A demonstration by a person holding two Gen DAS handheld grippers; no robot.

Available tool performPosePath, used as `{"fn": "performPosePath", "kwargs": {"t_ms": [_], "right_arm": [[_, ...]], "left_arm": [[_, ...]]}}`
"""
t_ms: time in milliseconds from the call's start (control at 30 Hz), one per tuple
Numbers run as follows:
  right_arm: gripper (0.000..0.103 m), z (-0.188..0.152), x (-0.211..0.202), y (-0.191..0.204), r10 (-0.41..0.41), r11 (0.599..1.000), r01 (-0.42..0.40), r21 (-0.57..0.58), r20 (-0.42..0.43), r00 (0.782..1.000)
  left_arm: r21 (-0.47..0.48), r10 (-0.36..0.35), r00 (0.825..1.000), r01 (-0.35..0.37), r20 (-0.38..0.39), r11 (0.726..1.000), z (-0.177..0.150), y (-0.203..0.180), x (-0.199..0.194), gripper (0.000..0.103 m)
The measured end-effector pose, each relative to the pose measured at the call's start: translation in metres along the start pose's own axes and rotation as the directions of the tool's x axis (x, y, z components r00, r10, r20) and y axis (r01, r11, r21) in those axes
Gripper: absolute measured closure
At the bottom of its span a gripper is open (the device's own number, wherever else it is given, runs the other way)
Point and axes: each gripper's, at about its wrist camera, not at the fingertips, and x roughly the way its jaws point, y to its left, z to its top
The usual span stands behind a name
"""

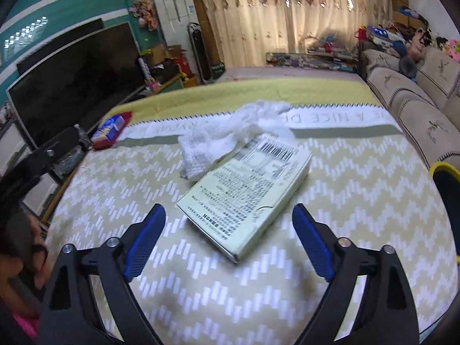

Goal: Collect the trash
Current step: 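Reach the right tool to the white cardboard box and grasp it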

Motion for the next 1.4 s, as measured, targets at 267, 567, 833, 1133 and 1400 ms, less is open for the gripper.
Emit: {"fn": "performPosePath", "kwargs": {"t_ms": [267,567,833,1133,1400], "right_arm": [[0.013,0.005,0.028,0.008,-0.093,0.993,0.095,0.065,-0.038,0.995],[0.013,0.001,0.034,0.0,-0.133,0.989,0.136,0.055,-0.052,0.99],[0.013,0.001,0.029,-0.019,-0.102,0.994,0.103,0.029,-0.045,0.994],[0.025,0.008,0.031,-0.013,-0.058,0.998,0.058,0.004,-0.035,0.998],[0.026,-0.002,0.002,-0.034,0.014,1.0,-0.014,0.005,-0.023,1.0]], "left_arm": [[-0.012,-0.017,1.0,0.017,-0.002,1.0,-0.004,0.0,0.003,0.005],[0.012,-0.034,0.999,0.034,-0.008,0.999,-0.007,-0.011,0.002,0.005],[0.018,-0.038,0.999,0.039,-0.014,0.999,-0.009,-0.014,0.005,0.005],[0.027,-0.042,0.999,0.043,-0.028,0.999,-0.009,-0.019,0.008,0.005],[0.028,-0.044,0.999,0.045,-0.03,0.999,-0.01,-0.019,0.009,0.005]]}}
